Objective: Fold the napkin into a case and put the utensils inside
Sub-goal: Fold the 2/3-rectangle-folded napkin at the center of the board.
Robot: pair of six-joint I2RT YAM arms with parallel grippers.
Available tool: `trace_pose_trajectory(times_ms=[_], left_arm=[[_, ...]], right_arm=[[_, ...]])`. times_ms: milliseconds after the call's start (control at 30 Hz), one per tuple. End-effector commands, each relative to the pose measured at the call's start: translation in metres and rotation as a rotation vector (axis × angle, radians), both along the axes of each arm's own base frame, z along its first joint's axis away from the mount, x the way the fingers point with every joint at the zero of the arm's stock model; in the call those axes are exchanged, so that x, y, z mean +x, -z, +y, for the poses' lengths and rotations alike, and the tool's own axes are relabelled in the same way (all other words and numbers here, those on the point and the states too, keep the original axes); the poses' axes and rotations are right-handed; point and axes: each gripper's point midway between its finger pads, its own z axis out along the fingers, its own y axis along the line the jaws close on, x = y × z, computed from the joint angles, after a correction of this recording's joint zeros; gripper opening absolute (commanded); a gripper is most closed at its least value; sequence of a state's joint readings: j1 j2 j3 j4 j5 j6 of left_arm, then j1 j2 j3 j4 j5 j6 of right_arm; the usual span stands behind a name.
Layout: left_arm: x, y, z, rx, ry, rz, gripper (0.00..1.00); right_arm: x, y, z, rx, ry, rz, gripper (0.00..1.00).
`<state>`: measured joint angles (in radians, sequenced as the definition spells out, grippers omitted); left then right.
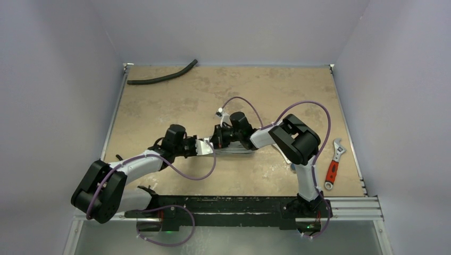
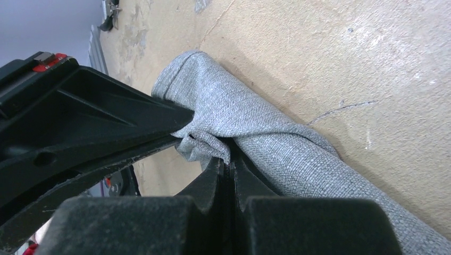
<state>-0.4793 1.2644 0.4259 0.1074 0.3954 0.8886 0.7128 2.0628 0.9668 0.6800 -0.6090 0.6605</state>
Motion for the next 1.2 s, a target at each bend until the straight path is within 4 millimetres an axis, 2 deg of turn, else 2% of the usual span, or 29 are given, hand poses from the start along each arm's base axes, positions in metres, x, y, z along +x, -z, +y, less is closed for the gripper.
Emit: trace_pose_trajectory(times_ms=[0,233,367,733,900,1033,1167], left_arm=[[0.019,-0.027,-0.007,-0.096,-0.096,-0.035,0.0],[0.023,-0.041,-0.013,-0.159,-0.147,-0.001,0.0],[0.032,-0.053,-0.015,-0.198,-0.191,-0.009,0.0],[0.02,-0.056,-0.021,-0.203,-0.119,0.014,0.0],[0.003,-0.039,-0.021,-0.138,0.006,-0.006,0.0],[-0.008,-0.015,-0.013,-0.047,0.075,-0.019,0.0],[-0.013,0.008,0.0,0.049,0.118,-0.055,0.0]], right_arm=[[-0.008,0.048,-0.024,-0.164,0.035,0.066,0.0],[-0.01,0.065,-0.031,-0.213,0.049,0.086,0.0],[-0.01,0.069,-0.032,-0.237,0.05,0.088,0.0],[-0.015,0.105,-0.045,-0.352,0.061,0.153,0.0],[-0.016,0.118,-0.049,-0.392,0.075,0.18,0.0],[-0.019,0.111,-0.044,-0.351,0.073,0.187,0.0],[-0.023,0.091,-0.035,-0.279,0.04,0.182,0.0]])
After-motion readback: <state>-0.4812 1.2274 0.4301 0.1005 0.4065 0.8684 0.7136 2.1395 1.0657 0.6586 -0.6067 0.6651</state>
